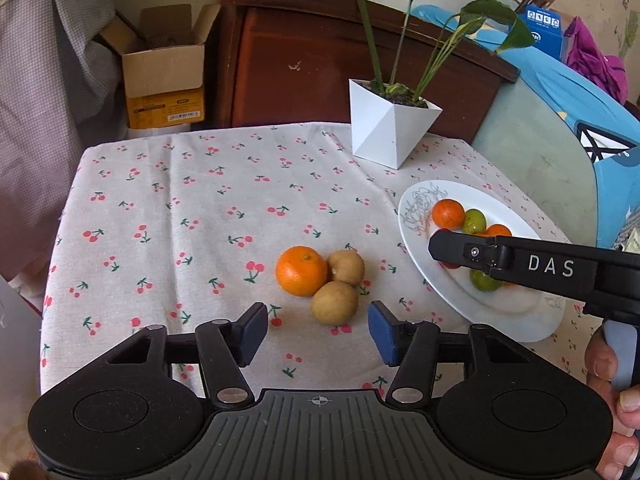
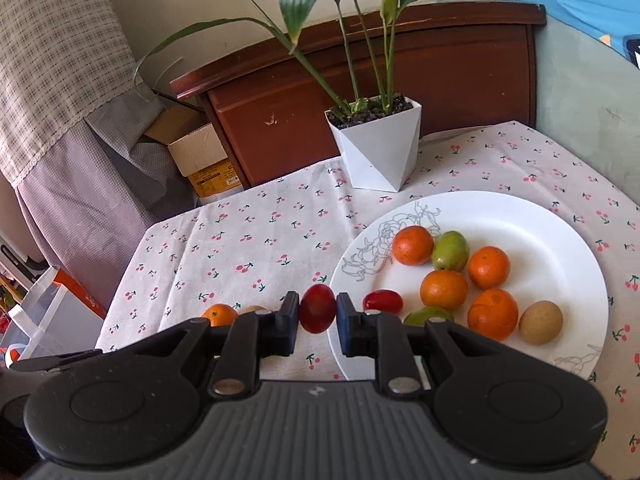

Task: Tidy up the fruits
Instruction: 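Grasp the cherry tomato with the right tool while the left tool grasps the kiwi, then lower the tomato onto the plate and open the right tool while the left places the kiwi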

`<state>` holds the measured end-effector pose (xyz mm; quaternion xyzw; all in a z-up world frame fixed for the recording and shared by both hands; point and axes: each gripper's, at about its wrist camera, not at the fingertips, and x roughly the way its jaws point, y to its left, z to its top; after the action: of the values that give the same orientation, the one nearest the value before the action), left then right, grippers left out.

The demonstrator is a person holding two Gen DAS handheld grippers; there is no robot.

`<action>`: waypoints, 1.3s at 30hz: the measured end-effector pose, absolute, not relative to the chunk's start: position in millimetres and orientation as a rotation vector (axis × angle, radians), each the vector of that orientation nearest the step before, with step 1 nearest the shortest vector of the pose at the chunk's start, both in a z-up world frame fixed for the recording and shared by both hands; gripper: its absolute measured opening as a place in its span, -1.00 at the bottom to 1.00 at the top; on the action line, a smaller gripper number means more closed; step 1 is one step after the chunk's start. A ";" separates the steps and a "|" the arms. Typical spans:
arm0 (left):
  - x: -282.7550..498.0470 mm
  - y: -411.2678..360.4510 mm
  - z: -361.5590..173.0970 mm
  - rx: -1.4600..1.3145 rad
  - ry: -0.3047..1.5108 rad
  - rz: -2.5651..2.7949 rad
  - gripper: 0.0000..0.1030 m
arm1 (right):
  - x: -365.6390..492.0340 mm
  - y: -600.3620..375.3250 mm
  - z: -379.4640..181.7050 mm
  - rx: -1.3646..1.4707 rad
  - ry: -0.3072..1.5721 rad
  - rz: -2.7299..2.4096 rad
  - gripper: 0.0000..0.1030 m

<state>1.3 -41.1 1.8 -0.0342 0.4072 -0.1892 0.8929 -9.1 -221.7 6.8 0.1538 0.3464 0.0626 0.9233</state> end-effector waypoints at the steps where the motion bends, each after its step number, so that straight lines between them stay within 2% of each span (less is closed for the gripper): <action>1: 0.9 -43.6 0.7 -0.070 0.844 -0.400 -0.07 | -10.0 -222.8 7.4 0.318 0.709 0.126 -0.62; 4: 0.4 -51.6 -2.6 -0.057 0.840 -0.415 -0.25 | -12.6 -225.9 9.0 0.324 0.703 0.119 -0.62; 8: -1.3 -59.3 -5.2 -0.015 0.814 -0.400 -0.35 | -16.5 -230.6 11.1 0.336 0.698 0.115 -0.62; 15: 0.1 -61.9 -6.8 -0.014 0.800 -0.378 -0.36 | -23.1 -238.6 11.6 0.355 0.699 0.103 -0.62; 17: -0.4 -63.5 -7.5 -0.006 0.791 -0.380 -0.51 | -24.3 -241.0 11.8 0.360 0.700 0.099 -0.62; 29: -10.3 -77.5 11.3 -0.035 0.758 -0.439 -0.51 | -37.4 -270.1 23.3 0.437 0.656 0.040 -0.62; 39: 10.7 -107.3 24.9 -0.079 0.694 -0.508 -0.51 | -45.7 -307.5 28.9 0.523 0.610 -0.073 -0.62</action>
<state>10.7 -107.3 24.9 -0.0381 0.3365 -0.2463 0.9081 -45.7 -307.5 28.9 0.2546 0.2969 -0.0354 0.9197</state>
